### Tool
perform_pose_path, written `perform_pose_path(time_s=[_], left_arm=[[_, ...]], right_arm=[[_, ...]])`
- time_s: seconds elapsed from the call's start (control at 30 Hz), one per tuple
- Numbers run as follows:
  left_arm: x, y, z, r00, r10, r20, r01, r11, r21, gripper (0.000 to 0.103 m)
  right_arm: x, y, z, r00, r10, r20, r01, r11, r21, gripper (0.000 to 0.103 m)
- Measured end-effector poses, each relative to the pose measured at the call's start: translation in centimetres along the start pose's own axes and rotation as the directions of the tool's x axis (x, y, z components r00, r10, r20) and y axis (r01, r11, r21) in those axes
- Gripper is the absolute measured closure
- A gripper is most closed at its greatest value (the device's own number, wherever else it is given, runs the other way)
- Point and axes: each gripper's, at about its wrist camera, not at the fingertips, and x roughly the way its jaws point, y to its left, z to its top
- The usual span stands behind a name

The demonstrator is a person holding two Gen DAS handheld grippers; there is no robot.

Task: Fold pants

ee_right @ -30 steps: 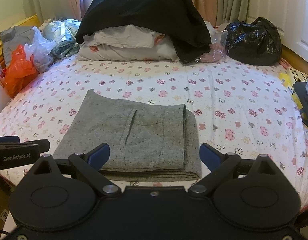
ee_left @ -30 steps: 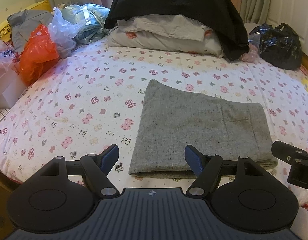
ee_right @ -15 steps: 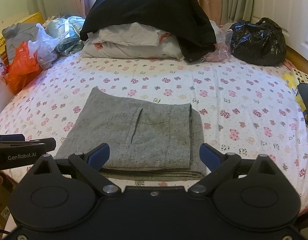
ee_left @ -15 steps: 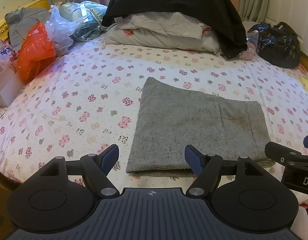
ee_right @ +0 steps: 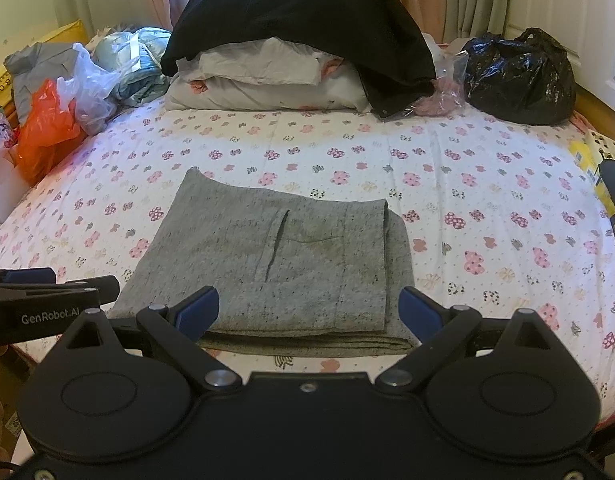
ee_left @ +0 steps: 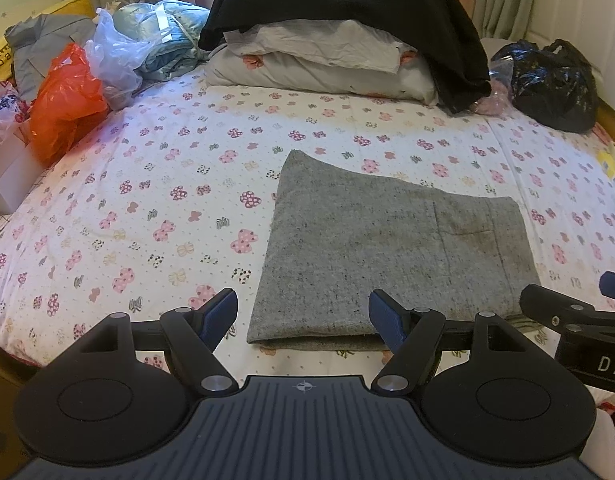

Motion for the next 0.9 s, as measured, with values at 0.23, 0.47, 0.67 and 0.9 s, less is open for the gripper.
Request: perform_pose_path(time_s=[0.23, 0.47, 0.67, 0.9], left_arm=[[0.11, -0.12, -0.05, 1.000, -0.002, -0.005, 0.002, 1.000, 0.002, 0.032], [0.15, -0.14, -0.05, 1.000, -0.004, -0.007, 0.004, 1.000, 0.003, 0.032], [0.25, -0.35, -0.16, 1.000, -0.004, -0.008, 0.004, 1.000, 0.007, 0.032], [0.25, -0.37, -0.16, 1.000, -0.004, -0.008, 0.004, 1.000, 0.006, 0.032]], right_arm=[[0.19, 0.13, -0.18, 1.000, 0.003, -0.006, -0.003, 1.000, 0.001, 0.006], [0.22, 0.10, -0.18, 1.000, 0.003, -0.008, -0.003, 1.000, 0.000, 0.006], [0.31, 0.14, -0.30, 1.000, 0.004, -0.011, -0.004, 1.000, 0.003, 0.006], [0.39, 0.23, -0.33, 1.000, 0.007, -0.017, -0.007, 1.000, 0.007, 0.006]])
